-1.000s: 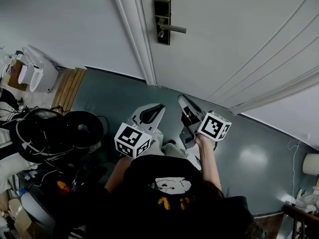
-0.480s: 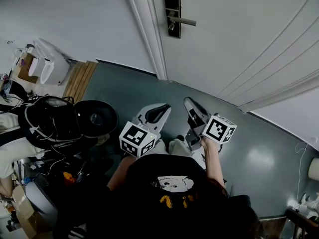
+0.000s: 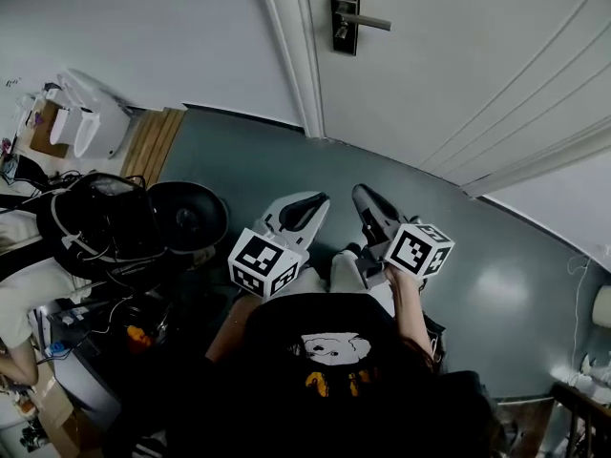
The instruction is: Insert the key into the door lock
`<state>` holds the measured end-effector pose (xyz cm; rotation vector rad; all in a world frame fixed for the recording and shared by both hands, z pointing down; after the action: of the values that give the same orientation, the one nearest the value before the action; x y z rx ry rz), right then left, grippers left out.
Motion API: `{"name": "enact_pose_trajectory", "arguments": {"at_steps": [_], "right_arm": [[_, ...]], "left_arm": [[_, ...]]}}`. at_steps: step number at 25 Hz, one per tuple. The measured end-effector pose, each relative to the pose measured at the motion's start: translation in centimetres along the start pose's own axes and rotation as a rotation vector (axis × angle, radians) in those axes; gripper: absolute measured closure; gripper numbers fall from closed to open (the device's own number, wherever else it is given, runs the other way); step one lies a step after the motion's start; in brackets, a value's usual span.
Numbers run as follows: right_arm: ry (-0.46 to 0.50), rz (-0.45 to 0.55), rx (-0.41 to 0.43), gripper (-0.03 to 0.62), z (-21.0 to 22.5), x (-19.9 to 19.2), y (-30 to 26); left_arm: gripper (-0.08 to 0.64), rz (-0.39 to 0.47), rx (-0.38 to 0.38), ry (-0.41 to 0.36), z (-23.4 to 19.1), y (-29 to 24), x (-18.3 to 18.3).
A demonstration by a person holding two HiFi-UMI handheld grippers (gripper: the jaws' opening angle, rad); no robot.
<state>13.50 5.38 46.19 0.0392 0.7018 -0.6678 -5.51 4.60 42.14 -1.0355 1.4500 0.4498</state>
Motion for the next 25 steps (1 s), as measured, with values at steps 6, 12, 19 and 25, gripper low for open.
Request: {"name": "enact_pose_trajectory", "arguments": {"at_steps": [6,12,19,25], "right_arm": [[0.125,-0.016,-0.039,0.575,-4.0,-4.0,-0.2],[0.187,-0.006,-0.053,0.575,-6.9,-6.9,-0.1],[0.234,0.024,-0.063,0.577,-8.9,-8.2,1.2],[0.249,0.048,-0.075,0.578,-9.6,-9.0,1.8]], "left_arm": [[0.534,0.024,-0.016,0.004,-0.4,4.4,-1.5],[0.534,0.048,-0.048,-0.009,-0.4,7.5,-2.4],[0.534,0.076,-0.079,-0.032,0.6,9.7,-2.6],[0.534,0.075,-0.108,-0.049,1.2,10.4,-2.9]]}}
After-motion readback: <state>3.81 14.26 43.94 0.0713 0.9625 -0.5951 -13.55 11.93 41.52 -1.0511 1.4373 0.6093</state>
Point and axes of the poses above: the fingertips, and each gripper's own axes: y backward along the fingers, z to its right, x out of its top, the point moved 9 cm from there along y, backward along the fingers
